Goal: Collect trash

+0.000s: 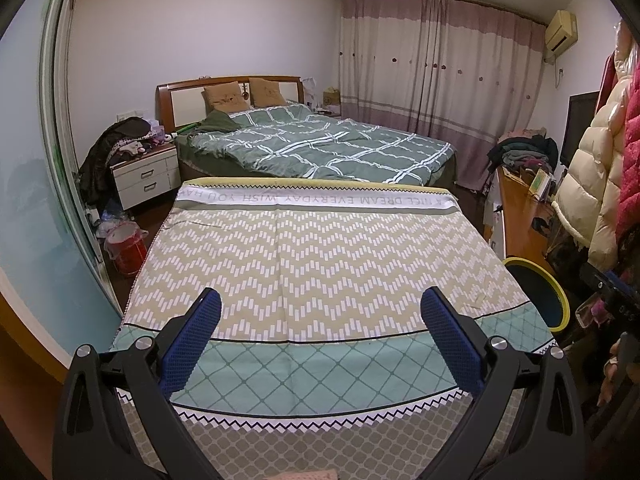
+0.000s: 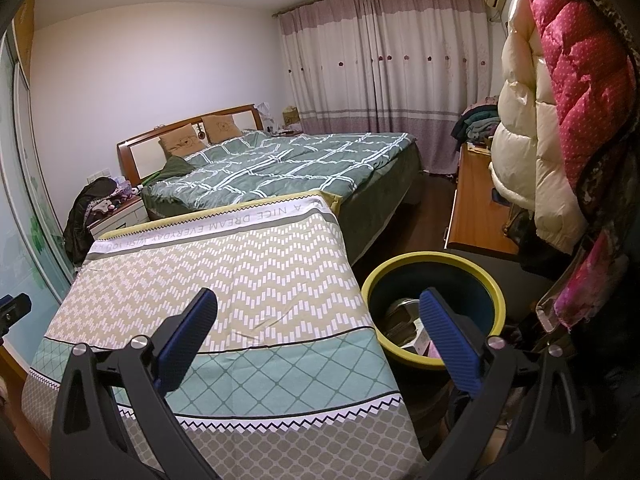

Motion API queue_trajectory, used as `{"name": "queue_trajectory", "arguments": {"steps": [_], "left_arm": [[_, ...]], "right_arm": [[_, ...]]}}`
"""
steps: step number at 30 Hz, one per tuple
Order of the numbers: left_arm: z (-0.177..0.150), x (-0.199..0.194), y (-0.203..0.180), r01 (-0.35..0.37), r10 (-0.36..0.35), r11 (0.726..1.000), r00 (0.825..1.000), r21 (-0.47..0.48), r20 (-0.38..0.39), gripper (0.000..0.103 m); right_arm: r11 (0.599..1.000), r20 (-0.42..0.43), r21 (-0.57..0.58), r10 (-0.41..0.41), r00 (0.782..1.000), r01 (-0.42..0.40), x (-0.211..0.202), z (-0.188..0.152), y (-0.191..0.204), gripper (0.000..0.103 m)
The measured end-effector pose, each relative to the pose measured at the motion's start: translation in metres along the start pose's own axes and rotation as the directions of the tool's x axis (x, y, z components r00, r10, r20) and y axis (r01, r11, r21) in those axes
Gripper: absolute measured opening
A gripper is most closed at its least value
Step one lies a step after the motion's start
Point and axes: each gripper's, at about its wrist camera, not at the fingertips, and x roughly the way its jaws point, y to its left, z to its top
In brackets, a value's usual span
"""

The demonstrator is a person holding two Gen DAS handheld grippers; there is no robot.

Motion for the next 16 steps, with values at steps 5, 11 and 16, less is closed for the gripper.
{"name": "queue_trajectory", "arguments": {"steps": [5, 11, 16], "left_arm": [[0.0, 0.007, 0.0, 0.013, -0.012, 1.0, 1.0, 0.016, -0.008, 0.098], [0.019, 0.046, 0.011, 0.011, -0.012, 1.0, 0.998, -0.017, -0.063, 0.098], [0.037, 0.115, 0.028, -0.05, 0.045, 0.998, 0.988, -0.024, -0.148, 0.098]], "right_arm": [[1.0, -0.012, 0.001, 0.001, 1.0, -0.001, 0.006, -0.003, 0.003, 0.096], [0.998, -0.062, -0.024, 0.052, 0.997, -0.053, 0.035, 0.012, 0.014, 0.096], [0.988, -0.208, -0.035, 0.138, 0.968, -0.148, 0.117, 0.025, 0.04, 0.096]]}}
